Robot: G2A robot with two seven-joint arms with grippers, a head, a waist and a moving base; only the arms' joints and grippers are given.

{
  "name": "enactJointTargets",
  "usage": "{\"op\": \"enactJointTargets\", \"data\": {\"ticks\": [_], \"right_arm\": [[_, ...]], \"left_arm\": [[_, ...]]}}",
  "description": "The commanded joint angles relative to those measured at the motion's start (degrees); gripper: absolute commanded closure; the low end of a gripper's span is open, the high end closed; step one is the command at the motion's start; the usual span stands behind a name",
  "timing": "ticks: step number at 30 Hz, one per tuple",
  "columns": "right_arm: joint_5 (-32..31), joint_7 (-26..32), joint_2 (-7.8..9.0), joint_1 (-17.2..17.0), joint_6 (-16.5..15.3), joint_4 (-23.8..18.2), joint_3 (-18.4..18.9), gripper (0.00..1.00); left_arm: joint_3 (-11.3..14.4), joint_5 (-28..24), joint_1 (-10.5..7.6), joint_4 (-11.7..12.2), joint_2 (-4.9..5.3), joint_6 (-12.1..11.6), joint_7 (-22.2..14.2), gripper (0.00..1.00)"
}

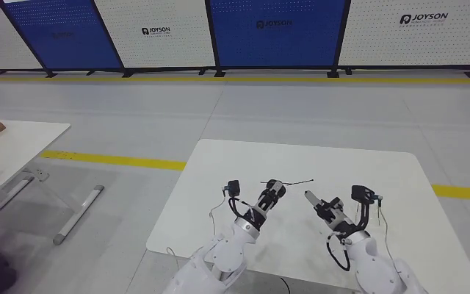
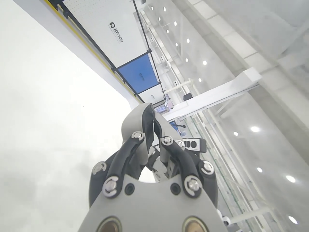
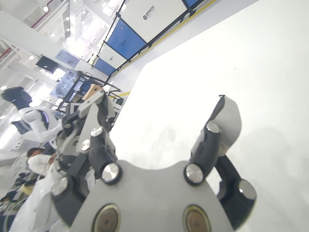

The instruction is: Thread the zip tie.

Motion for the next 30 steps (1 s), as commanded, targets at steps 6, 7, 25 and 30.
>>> {"op": "enactJointTargets", "data": {"ticks": [6,7,25,30], "right_arm": [[-0.84,-1.36,-0.07,0.07,0.41,0.18,-0.10,0.00],[-0.84,-1.36,-0.07,0.07,0.41,0.18,-0.10,0.00],[-17.59,-4.36,0.11,3.05,-4.86,5.57,-3.51,0.00],[-17.27,-3.50,0.02,2.97,-4.17,5.52,-3.53,0.00]], "left_arm": [[-0.03,-2.03,0.24,-0.60,-0.05,-0.63,-1.05,1.00],[-0.03,-2.03,0.24,-0.60,-0.05,-0.63,-1.05,1.00],[0.23,-5.19,0.27,0.04,-0.40,-0.37,-1.97,1.00],[0.37,-5.37,0.36,0.02,-0.44,-0.17,-2.41,1.00]]}}
